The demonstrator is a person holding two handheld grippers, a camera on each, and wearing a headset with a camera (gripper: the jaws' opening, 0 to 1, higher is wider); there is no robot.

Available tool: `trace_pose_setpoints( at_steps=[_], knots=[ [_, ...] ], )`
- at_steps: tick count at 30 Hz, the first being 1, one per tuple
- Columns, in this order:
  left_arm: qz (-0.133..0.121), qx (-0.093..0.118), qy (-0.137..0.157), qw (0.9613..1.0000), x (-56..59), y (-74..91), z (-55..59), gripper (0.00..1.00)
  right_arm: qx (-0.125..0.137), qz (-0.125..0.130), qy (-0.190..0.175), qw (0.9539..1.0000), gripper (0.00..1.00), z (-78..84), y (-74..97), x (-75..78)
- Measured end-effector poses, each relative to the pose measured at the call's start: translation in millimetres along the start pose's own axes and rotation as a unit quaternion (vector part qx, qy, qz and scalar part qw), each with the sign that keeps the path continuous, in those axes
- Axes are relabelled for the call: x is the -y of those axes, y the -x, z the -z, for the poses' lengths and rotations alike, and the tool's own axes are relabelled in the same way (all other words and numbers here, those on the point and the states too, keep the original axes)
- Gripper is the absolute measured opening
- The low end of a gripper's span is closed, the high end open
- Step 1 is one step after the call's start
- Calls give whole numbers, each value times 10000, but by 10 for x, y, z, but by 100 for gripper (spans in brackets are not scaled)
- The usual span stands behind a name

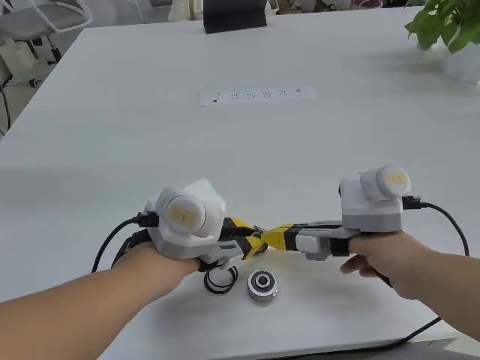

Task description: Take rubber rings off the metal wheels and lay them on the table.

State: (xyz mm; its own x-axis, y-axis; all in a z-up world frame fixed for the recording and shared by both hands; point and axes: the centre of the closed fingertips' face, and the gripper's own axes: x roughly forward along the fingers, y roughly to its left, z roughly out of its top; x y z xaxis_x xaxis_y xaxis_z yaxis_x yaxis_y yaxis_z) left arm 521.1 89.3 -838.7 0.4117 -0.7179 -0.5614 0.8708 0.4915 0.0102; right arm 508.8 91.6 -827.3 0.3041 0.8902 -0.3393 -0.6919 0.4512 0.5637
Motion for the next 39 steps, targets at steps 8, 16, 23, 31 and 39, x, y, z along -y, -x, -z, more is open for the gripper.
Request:
trace_pose_setpoints(
  at_steps=[8, 16, 23, 31, 39],
  knots=[
    [27, 10, 2, 10000, 2, 1, 0, 8, 67, -239, -115, 9996, 0, -16, 15, -84],
    [22, 11, -13, 10000, 12, 1, 0, 8, 94, -108, -107, 9998, 0, -29, 12, -38],
    [45, 60, -25, 10000, 10, 2, -6, 8, 74, 97, -152, 9998, 0, 5, 38, 58],
    [95, 40, 281, 9996, 3, 3, -15, 9, 45, 117, -79, 9999, 0, 7, 34, 62],
    [200, 20, 336, 9992, 62, 38, 4, 16, 39, 149, -50, 9999, 0, 4, 49, 75]
  ],
)
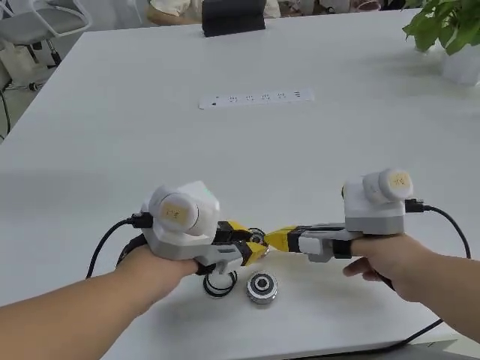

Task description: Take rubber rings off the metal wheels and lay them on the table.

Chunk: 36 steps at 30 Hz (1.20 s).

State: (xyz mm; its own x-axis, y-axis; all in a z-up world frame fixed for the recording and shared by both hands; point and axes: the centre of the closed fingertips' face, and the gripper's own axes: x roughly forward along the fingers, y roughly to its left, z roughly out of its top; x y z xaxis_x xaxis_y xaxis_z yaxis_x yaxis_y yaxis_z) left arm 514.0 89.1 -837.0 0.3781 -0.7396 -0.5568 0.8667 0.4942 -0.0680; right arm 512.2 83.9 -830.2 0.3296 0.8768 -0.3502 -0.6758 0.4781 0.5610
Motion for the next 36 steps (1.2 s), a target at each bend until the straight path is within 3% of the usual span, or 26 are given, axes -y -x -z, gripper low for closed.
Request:
trace_pose_setpoints(
  at_steps=[18, 36],
  knots=[
    [82, 213, -194, 9996, 43, 322, -122, 30, 32, -68, 44, 10000, 0, -48, -1, -53],
    [98, 466, -201, 9987, 131, 730, -202, 43, 23, -332, 173, 9993, 0, -108, -9, -311]
  ],
)
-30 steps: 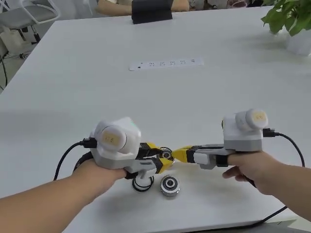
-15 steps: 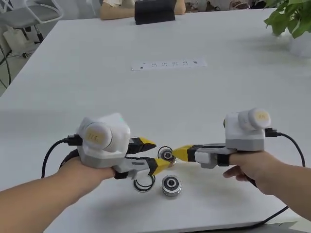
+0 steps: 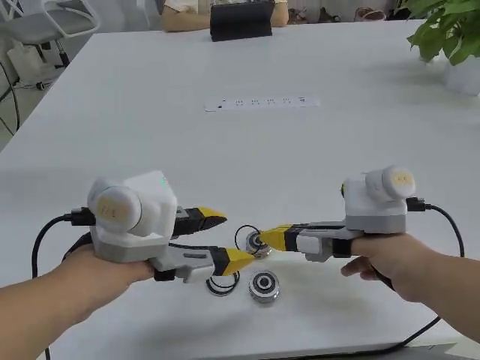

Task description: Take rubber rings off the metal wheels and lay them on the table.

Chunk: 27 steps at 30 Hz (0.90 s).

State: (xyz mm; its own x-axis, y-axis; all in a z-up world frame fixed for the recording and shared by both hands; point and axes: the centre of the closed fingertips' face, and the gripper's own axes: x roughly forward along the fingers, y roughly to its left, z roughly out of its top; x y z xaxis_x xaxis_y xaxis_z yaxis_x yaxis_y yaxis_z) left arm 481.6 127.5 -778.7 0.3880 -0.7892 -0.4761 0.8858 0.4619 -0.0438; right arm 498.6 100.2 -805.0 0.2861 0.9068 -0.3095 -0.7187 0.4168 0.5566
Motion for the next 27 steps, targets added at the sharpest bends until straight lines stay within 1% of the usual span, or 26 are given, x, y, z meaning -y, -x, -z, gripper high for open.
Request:
trace_pose_setpoints(
  at_steps=[5, 7, 10, 13, 15, 20, 23, 27],
  knots=[
    [-72, 56, -19, 10000, -21, 156, 7, 45, -15, -69, 24, 10000, 0, -6, -8, -75],
    [-116, 76, -9, 9999, -7, 225, -3, 48, -48, -102, 39, 9999, 0, 1, -19, -108],
    [-188, 94, 31, 9998, -38, 306, 16, 53, -90, -150, 62, 9998, 0, 10, -37, -151],
    [-234, 134, 53, 9996, -32, 395, 15, 53, -155, -224, 83, 9996, 0, 31, -61, -213],
    [-266, 158, 66, 9995, -48, 441, 23, 54, -216, -260, 109, 9994, 0, 56, -78, -244],
    [-322, 243, 162, 9991, -34, 529, -13, 58, -375, -314, 172, 9987, 0, 122, -111, -289],
    [-344, 289, 164, 9989, -11, 576, -38, 59, -460, -363, 182, 9981, 0, 155, -129, -323],
    [-370, 306, 211, 9986, 0, 620, -34, 62, -548, -385, 206, 9975, 0, 186, -160, -348]
  ],
)
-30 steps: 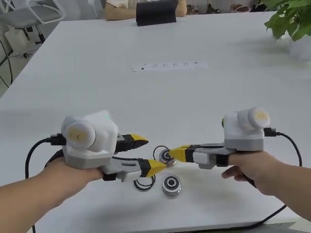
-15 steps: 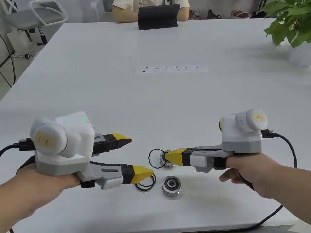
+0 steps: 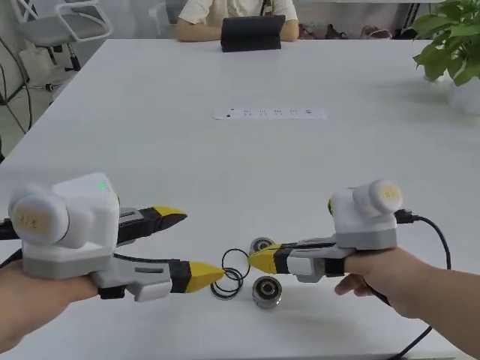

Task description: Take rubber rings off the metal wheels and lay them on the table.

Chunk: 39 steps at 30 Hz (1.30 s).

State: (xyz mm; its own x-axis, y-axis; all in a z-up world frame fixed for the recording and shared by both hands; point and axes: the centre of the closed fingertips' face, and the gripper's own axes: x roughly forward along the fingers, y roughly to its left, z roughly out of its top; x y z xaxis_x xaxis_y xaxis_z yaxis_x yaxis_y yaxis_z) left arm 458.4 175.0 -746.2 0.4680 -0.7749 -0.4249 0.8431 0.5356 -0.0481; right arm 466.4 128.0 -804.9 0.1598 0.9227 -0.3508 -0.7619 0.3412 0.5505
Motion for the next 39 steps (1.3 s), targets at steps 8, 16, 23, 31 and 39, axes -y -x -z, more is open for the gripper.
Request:
trace_pose_setpoints(
  at_steps=[8, 16, 23, 31, 39],
  knots=[
    [-57, -55, 46, 10000, 0, 54, 64, 64, -137, -59, -12, 9999, 0, 43, -85, -48],
    [-134, -97, 120, 9998, -39, 101, 129, 64, -316, -104, -2, 9994, 0, 110, -176, -84],
    [-161, -142, 139, 9997, -57, 127, 171, 64, -383, -75, 33, 9992, 0, 131, -227, -63],
    [-172, -177, 123, 9996, -60, 136, 195, 63, -480, 7, 2, 9988, 0, 183, -240, -7],
    [-162, -176, 119, 9996, -42, 128, 197, 63, -572, 73, 99, 9983, 0, 216, -237, 22]
  ],
)
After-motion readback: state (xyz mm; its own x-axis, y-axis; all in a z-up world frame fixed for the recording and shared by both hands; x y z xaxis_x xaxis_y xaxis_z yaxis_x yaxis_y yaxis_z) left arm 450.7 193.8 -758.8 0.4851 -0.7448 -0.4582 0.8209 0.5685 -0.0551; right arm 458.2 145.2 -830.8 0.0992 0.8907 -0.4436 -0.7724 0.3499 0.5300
